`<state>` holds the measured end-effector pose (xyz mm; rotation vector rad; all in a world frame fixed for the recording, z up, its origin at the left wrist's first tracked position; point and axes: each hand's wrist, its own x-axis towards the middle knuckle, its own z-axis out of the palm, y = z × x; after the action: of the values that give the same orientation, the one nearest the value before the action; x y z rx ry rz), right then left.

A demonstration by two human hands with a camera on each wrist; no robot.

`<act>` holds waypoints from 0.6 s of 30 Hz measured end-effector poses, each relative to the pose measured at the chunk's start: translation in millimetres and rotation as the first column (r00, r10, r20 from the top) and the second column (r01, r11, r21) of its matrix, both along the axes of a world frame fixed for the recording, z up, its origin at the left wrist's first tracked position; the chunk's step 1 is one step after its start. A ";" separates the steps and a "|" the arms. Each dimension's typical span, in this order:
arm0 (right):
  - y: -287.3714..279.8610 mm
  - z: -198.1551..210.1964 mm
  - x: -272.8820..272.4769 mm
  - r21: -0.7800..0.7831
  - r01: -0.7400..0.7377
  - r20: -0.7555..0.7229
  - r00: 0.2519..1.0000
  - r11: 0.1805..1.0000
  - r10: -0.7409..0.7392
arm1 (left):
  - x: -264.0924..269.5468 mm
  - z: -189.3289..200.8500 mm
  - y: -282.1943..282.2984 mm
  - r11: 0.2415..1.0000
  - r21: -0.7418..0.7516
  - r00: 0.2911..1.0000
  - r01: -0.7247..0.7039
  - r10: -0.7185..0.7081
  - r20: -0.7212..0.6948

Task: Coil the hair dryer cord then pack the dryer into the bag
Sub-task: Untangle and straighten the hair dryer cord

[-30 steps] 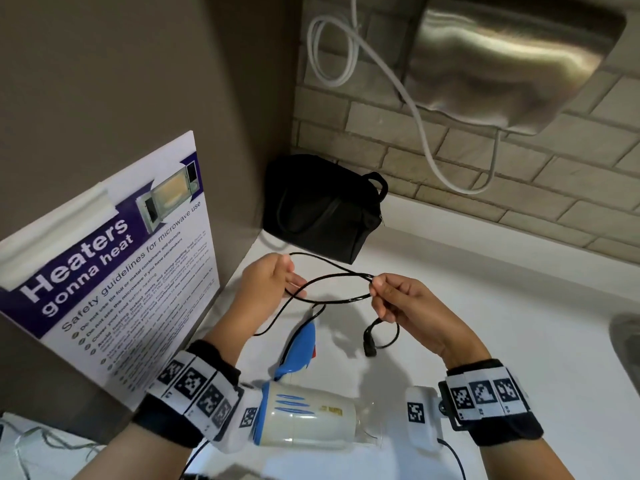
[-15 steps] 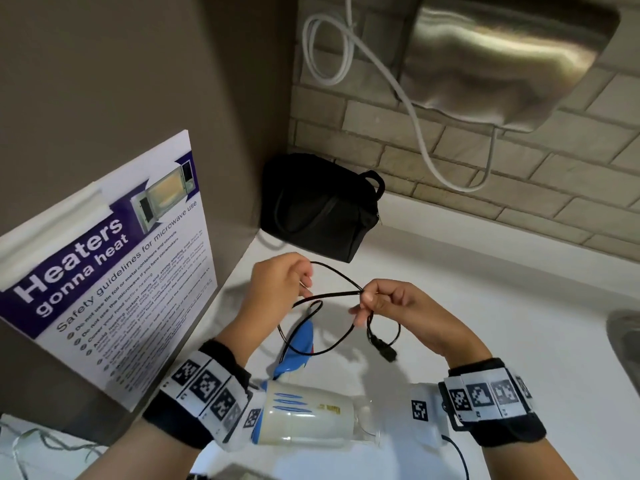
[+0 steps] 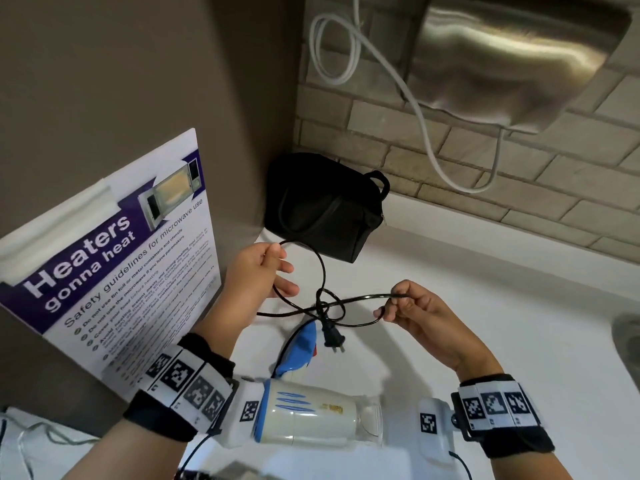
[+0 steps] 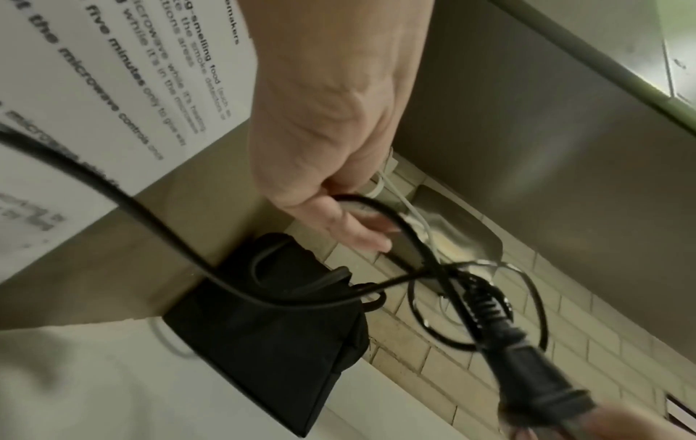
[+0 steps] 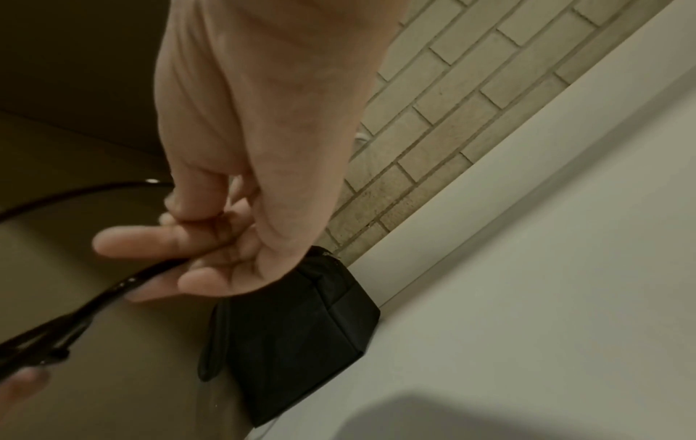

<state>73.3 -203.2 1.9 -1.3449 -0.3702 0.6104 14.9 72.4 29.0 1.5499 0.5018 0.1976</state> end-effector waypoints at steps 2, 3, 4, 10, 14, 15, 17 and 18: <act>-0.2 0.2 -3.1 0.027 -0.028 0.030 0.999 0.999 0.027 | 1.8 1.3 -3.0 1.000 0.022 1.000 0.014 -0.014 -0.028; 0.4 1.7 -4.9 0.044 -0.053 0.044 0.998 0.998 0.051 | 2.2 1.0 -5.2 0.999 0.029 0.999 0.019 -0.018 -0.034; 1.9 4.4 -6.8 0.057 -0.090 0.061 0.994 0.994 0.087 | 2.7 0.5 -8.0 1.000 0.025 0.999 0.014 -0.013 -0.039; 5.6 11.2 -10.3 -0.099 -0.167 0.153 0.971 0.981 0.181 | 2.5 1.5 -21.6 0.975 -0.222 1.000 0.001 0.003 0.016; 8.1 5.8 -11.0 -0.364 -0.120 0.207 0.956 0.924 0.206 | 3.1 11.1 -25.8 0.936 -0.349 0.984 0.034 0.029 0.176; 9.0 3.0 -10.9 -0.406 -0.113 0.222 0.951 0.907 0.217 | 3.1 13.8 -26.4 0.928 -0.369 0.979 0.046 0.033 0.203; 11.7 -4.0 -8.8 -0.514 -0.092 0.273 0.925 0.853 0.264 | 2.7 19.5 -26.2 0.919 -0.389 0.969 0.070 0.031 0.247; 12.9 -9.2 -6.9 -0.572 -0.079 0.294 0.909 0.816 0.294 | 2.6 21.8 -25.7 0.914 -0.400 0.963 0.076 0.036 0.265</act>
<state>66.3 -190.3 -7.3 -2.0135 -0.6807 0.6547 17.5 46.7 50.8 1.0973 0.2881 0.2648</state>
